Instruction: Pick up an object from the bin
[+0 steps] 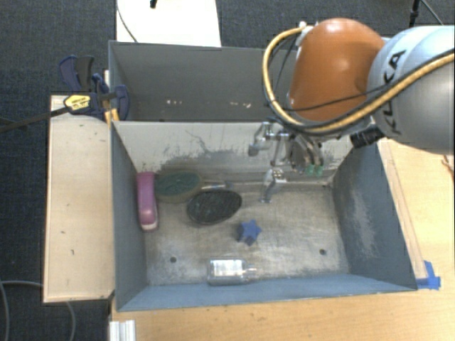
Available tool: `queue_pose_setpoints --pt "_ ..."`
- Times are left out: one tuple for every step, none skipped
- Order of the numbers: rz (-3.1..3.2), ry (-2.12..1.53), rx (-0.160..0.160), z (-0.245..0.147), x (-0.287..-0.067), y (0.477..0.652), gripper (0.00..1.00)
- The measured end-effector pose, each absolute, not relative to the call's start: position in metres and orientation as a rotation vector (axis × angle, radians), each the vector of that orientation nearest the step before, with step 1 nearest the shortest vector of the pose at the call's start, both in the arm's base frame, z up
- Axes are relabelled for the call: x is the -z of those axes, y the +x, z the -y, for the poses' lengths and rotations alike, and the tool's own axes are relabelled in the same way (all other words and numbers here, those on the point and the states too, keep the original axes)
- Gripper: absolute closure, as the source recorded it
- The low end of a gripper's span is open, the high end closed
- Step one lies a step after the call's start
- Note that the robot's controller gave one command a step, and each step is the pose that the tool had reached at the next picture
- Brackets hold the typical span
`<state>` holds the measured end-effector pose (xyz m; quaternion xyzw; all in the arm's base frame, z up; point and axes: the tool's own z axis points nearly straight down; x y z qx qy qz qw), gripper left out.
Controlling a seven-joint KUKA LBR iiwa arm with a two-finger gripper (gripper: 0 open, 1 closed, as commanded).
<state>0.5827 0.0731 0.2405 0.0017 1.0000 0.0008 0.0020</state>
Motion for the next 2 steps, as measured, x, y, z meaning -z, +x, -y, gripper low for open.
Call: queue_pose_setpoints --pt "-3.117 -0.357 -0.004 -0.094 -0.101 0.578 0.0" --pt "-3.11 -0.417 0.0 -0.118 -0.083 0.584 0.0"
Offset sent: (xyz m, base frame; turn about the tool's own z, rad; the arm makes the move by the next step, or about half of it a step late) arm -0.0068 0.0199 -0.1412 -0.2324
